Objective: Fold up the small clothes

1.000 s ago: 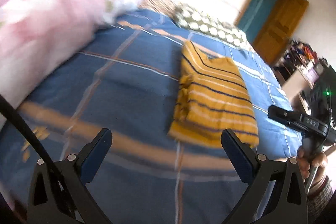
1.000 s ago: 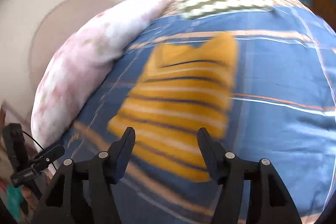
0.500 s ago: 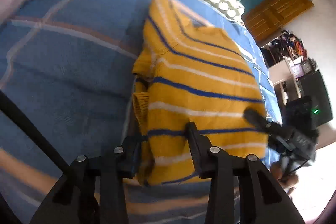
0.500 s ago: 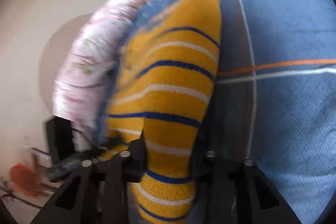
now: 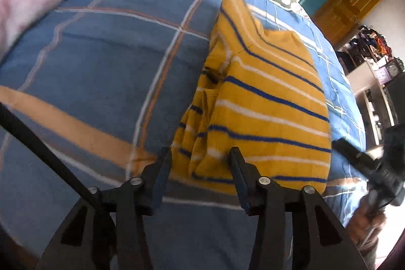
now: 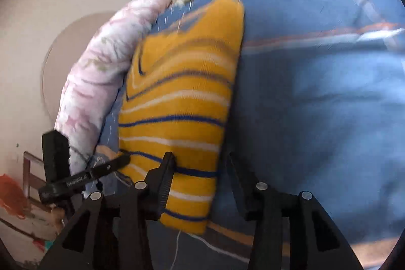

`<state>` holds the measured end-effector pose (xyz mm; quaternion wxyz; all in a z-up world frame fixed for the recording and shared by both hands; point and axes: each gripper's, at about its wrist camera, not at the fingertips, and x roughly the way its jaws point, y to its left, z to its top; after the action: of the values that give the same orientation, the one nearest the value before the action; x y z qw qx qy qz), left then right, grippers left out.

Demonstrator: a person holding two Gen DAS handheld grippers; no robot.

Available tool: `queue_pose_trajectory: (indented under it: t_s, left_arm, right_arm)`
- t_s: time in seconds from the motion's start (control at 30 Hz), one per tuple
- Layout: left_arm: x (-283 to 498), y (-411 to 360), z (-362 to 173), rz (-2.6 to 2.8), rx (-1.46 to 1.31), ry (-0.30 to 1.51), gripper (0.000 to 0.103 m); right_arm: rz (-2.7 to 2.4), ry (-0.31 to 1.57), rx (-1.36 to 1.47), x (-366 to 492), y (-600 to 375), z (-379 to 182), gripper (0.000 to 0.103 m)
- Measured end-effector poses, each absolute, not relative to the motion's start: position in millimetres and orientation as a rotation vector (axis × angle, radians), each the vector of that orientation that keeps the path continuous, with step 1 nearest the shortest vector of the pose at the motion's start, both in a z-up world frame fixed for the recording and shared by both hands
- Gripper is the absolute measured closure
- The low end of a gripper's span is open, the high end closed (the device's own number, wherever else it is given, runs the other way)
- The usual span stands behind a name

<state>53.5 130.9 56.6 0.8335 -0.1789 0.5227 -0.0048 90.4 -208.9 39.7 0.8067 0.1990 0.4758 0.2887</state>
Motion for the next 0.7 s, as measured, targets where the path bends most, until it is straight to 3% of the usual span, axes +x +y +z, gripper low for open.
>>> queue_pose_trajectory:
  t_s: [0.13,0.23,0.4,0.43,0.47,0.57,0.7]
  left_arm:
    - [30.6,119.4,80.7,0.011,-0.327,1.033,0.040]
    - [12.5,114.3,90.5,0.006,-0.296,1.005,0.039]
    - [-15.0,111.9,104.2,-0.029,-0.224,0.968,0.036]
    - [-20.8,114.5,106.7,-0.029,-0.210,0.952,0.031]
    - [-27.3,120.2,110.2,-0.024,-0.199,0.932,0.028]
    - [-38.9,136.5,112.4,-0.005,-0.174,0.877,0.022]
    - [-37.2,157.9,108.0,0.027,-0.151,0.858,0.022]
  right_arm:
    - [0.625,0.885,0.394,94.9,-207.9,89.3,0.058]
    - [0.675,0.888,0.395,108.9,-186.0,100.8,0.073]
    - [0.609,0.989,0.417,156.6,-152.8,59.7,0.077]
    - [0.561,1.031,0.387,165.0,-149.0,45.7,0.081]
    - [0.508,1.075,0.364,169.4,-144.7,32.2,0.091]
    - [0.465,1.008,0.377,157.7,-140.8,52.2,0.088]
    - [0.560,0.976,0.365,168.9,-94.6,80.1,0.088]
